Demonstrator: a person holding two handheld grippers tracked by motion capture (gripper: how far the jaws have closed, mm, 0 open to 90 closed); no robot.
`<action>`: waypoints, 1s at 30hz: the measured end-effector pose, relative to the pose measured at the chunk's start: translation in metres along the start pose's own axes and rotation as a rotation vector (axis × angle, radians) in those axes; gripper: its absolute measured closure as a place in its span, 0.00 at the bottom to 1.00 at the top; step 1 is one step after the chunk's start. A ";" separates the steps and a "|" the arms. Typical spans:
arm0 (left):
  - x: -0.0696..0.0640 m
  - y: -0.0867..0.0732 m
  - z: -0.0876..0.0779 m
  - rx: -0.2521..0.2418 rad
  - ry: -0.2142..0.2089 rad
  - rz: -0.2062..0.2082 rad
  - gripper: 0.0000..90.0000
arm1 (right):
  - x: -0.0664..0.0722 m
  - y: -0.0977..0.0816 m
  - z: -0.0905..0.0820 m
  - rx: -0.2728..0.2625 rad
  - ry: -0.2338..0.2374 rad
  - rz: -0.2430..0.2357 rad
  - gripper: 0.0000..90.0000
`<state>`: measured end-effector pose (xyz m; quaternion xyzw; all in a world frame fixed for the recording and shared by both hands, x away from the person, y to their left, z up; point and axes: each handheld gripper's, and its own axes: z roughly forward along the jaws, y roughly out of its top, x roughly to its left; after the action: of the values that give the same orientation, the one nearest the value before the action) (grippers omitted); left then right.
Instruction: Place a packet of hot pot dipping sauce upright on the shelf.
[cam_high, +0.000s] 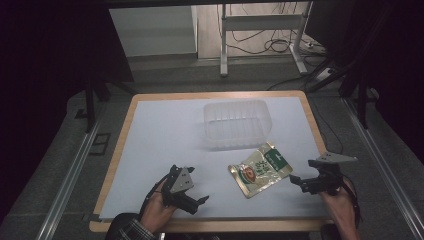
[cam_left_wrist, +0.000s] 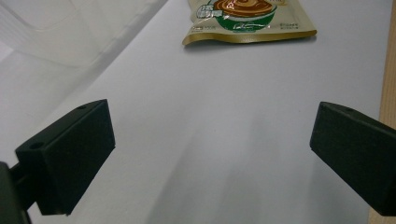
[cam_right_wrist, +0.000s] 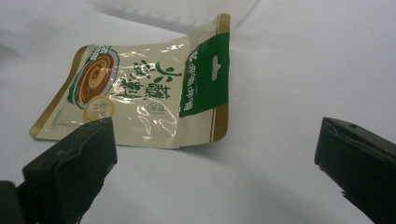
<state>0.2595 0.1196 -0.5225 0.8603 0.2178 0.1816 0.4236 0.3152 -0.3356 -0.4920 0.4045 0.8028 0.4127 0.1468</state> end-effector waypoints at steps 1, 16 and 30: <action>0.000 0.000 0.000 -0.001 0.000 0.000 0.00 | -0.001 0.000 0.000 -0.005 0.002 0.005 0.00; 0.000 0.000 0.000 -0.004 -0.001 0.000 0.00 | -0.012 0.011 0.011 -0.028 0.028 0.057 0.00; 0.000 0.000 0.001 -0.001 -0.004 0.003 0.00 | -0.018 0.030 0.040 0.034 -0.009 0.007 0.00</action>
<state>0.2596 0.1189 -0.5227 0.8608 0.2155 0.1807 0.4243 0.3653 -0.3172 -0.4951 0.4116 0.8076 0.3977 0.1421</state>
